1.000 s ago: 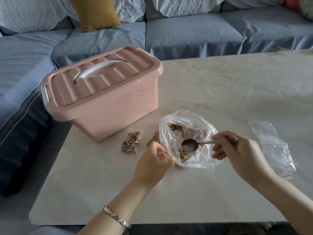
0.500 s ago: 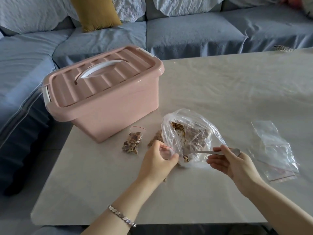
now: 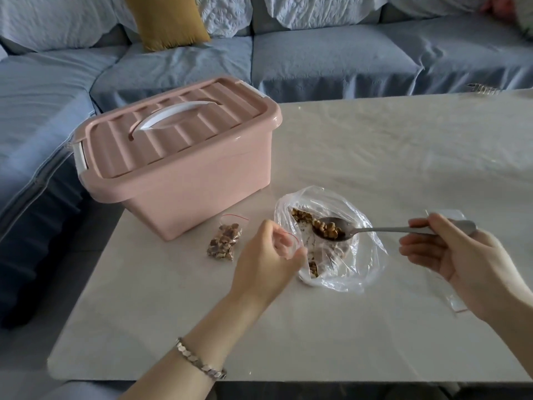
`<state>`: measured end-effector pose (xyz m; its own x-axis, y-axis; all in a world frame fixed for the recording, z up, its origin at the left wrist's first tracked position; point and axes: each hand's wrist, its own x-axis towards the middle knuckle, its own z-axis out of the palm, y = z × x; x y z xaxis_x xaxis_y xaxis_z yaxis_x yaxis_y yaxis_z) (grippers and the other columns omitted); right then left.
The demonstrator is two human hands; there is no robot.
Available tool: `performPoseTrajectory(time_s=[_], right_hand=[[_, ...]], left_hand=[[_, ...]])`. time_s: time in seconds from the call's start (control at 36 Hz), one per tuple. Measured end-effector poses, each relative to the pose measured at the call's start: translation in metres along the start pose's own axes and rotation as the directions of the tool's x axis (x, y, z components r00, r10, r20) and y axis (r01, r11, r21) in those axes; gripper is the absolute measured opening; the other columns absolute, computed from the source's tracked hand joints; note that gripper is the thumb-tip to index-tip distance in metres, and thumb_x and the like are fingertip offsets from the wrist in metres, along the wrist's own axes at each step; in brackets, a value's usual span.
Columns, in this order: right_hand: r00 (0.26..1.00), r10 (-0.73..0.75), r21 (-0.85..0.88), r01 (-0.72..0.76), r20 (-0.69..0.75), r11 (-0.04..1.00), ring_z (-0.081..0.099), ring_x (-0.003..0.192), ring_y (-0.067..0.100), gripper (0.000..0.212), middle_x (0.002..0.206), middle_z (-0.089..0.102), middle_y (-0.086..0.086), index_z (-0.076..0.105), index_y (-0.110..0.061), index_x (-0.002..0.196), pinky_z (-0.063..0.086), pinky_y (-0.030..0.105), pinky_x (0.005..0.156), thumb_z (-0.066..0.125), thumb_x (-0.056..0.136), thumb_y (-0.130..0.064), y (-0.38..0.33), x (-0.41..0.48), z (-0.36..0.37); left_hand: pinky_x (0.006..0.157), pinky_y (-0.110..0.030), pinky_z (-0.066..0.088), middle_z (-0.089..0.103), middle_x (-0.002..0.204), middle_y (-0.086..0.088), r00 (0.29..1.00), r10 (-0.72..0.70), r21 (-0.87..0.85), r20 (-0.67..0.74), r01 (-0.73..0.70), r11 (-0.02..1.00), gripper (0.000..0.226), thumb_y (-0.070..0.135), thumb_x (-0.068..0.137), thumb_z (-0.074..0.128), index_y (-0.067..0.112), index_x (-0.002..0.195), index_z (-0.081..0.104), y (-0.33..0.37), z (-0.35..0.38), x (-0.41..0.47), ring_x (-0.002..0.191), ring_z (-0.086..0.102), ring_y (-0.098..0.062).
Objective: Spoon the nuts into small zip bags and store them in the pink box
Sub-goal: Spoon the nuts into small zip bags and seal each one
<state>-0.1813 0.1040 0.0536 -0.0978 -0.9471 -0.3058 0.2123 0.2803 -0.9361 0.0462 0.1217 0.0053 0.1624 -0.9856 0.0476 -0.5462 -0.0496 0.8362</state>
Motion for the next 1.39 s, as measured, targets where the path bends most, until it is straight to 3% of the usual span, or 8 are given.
performPoseTrajectory(time_s=[0.17, 0.25, 0.42, 0.56, 0.81, 1.0, 1.19, 1.39], right_hand=[[0.992, -0.109, -0.163, 0.118, 0.065, 0.979, 0.060, 0.040, 0.016, 0.030, 0.049, 0.063, 0.009, 0.059, -0.001, 0.076, 0.047, 0.018, 0.039, 0.043, 0.097, -0.015, -0.033, -0.009, 0.022], [0.980, -0.147, -0.280, 0.180, 0.136, 0.943, 0.060, 0.039, 0.019, 0.030, 0.048, 0.063, 0.009, 0.059, 0.000, 0.075, 0.048, 0.020, 0.039, 0.043, 0.096, -0.013, -0.040, -0.013, 0.041], [0.886, -0.311, -0.556, 0.458, 0.343, 0.694, 0.066, 0.048, 0.018, 0.027, 0.060, 0.067, 0.004, 0.062, -0.012, 0.074, 0.053, 0.024, 0.051, 0.046, 0.092, -0.021, -0.039, -0.033, 0.070], [0.821, -0.401, -0.606, 0.571, 0.406, 0.554, 0.062, 0.046, 0.005, 0.028, 0.063, 0.067, -0.006, 0.061, -0.016, 0.071, 0.047, 0.015, 0.053, 0.045, 0.087, -0.031, -0.044, -0.048, 0.070], [0.831, -0.313, -0.577, 0.547, 0.460, 0.606, 0.063, 0.050, 0.006, 0.021, 0.066, 0.068, -0.004, 0.064, -0.016, 0.078, 0.049, 0.015, 0.057, 0.049, 0.091, -0.023, -0.020, -0.044, 0.068], [0.825, -0.477, -0.453, 0.565, 0.303, 0.689, 0.066, 0.052, 0.017, 0.021, 0.068, 0.069, 0.003, 0.064, -0.020, 0.077, 0.053, 0.025, 0.055, 0.053, 0.092, -0.029, -0.023, -0.037, 0.047], [0.905, -0.345, -0.630, 0.423, 0.250, 0.651, 0.066, 0.052, 0.016, 0.025, 0.066, 0.068, 0.001, 0.062, -0.022, 0.073, 0.054, 0.034, 0.061, 0.049, 0.093, -0.014, 0.016, -0.005, 0.027], [0.911, -0.274, -0.716, 0.412, 0.308, 0.564, 0.062, 0.054, 0.001, 0.023, 0.062, 0.065, -0.004, 0.059, -0.031, 0.075, 0.049, 0.019, 0.061, 0.050, 0.093, -0.018, 0.036, 0.000, 0.026]], left_hand=[[0.073, -0.023, 0.050, 0.058, 0.073, 0.011, 0.998, 0.057, 0.013, -0.037, -0.056, 0.998, 0.027, 0.024, 0.074, 0.075, 0.015, 0.087, 0.052, -0.010, 0.013, -0.002, 0.075, 0.057, -0.004], [0.065, -0.014, 0.043, 0.056, 0.074, 0.009, 0.998, 0.059, 0.026, -0.028, -0.058, 0.998, 0.031, 0.029, 0.074, 0.074, 0.018, 0.088, 0.048, -0.011, 0.014, -0.004, 0.072, 0.057, -0.005], [0.063, -0.022, 0.039, 0.055, 0.070, 0.007, 0.999, 0.022, 0.002, -0.046, -0.022, 1.000, 0.030, 0.029, 0.073, 0.074, 0.023, 0.077, 0.045, -0.009, 0.015, -0.005, 0.070, 0.056, -0.014], [0.067, -0.013, 0.039, 0.058, 0.075, 0.009, 0.998, 0.004, -0.012, -0.057, -0.005, 1.000, 0.029, 0.028, 0.074, 0.074, 0.018, 0.087, 0.050, -0.012, 0.016, -0.006, 0.077, 0.057, -0.007], [0.067, -0.018, 0.042, 0.057, 0.072, 0.011, 0.997, 0.029, 0.009, -0.074, -0.029, 1.000, 0.029, 0.032, 0.072, 0.074, 0.026, 0.080, 0.047, -0.007, 0.012, -0.008, 0.076, 0.058, -0.008], [0.066, -0.006, 0.037, 0.059, 0.076, 0.013, 0.994, -0.020, 0.036, -0.106, 0.024, 0.999, 0.025, 0.029, 0.073, 0.074, 0.018, 0.081, 0.053, -0.020, 0.002, -0.007, 0.079, 0.056, 0.004], [0.060, -0.006, 0.037, 0.057, 0.079, 0.018, 0.980, -0.195, 0.092, -0.028, 0.197, 0.976, 0.023, 0.031, 0.075, 0.070, 0.023, 0.086, 0.052, -0.025, 0.003, -0.010, 0.075, 0.055, 0.006], [0.075, -0.025, 0.047, 0.061, 0.090, 0.012, 0.967, -0.237, 0.166, 0.089, 0.221, 0.961, 0.028, 0.037, 0.076, 0.065, 0.022, 0.093, 0.050, -0.027, 0.010, -0.016, 0.084, 0.059, -0.007]])
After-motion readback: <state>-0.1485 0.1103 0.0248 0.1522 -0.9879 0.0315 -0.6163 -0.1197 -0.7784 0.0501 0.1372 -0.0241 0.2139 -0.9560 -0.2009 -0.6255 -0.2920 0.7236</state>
